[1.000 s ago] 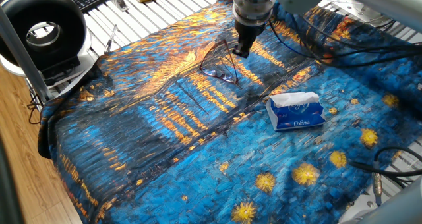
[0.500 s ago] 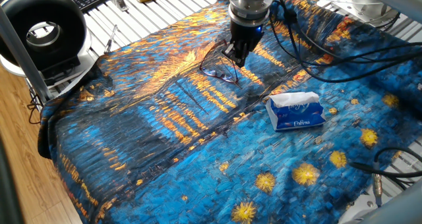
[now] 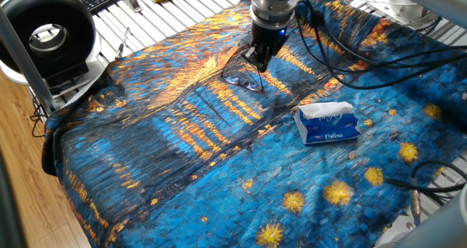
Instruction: Unfold the leg of the glasses (with one hand)
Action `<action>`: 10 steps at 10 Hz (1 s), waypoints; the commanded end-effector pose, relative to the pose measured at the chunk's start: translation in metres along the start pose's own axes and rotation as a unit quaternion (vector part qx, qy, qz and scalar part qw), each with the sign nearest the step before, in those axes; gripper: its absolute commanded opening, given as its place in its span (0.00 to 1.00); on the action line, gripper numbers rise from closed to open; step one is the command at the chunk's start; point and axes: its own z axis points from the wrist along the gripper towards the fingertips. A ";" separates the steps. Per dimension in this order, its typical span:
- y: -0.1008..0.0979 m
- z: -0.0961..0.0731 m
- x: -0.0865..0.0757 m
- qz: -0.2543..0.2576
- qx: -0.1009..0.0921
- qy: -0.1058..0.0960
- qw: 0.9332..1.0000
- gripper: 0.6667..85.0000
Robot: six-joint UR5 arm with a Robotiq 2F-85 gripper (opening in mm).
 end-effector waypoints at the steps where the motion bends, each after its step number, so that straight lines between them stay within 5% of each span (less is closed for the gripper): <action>1: 0.009 0.000 -0.015 -0.004 -0.017 -0.012 1.000 0.00; 7: 0.012 0.012 -0.005 0.113 -0.049 0.010 0.992 0.00; 10: 0.051 0.021 -0.009 0.162 -0.087 0.021 0.983 0.00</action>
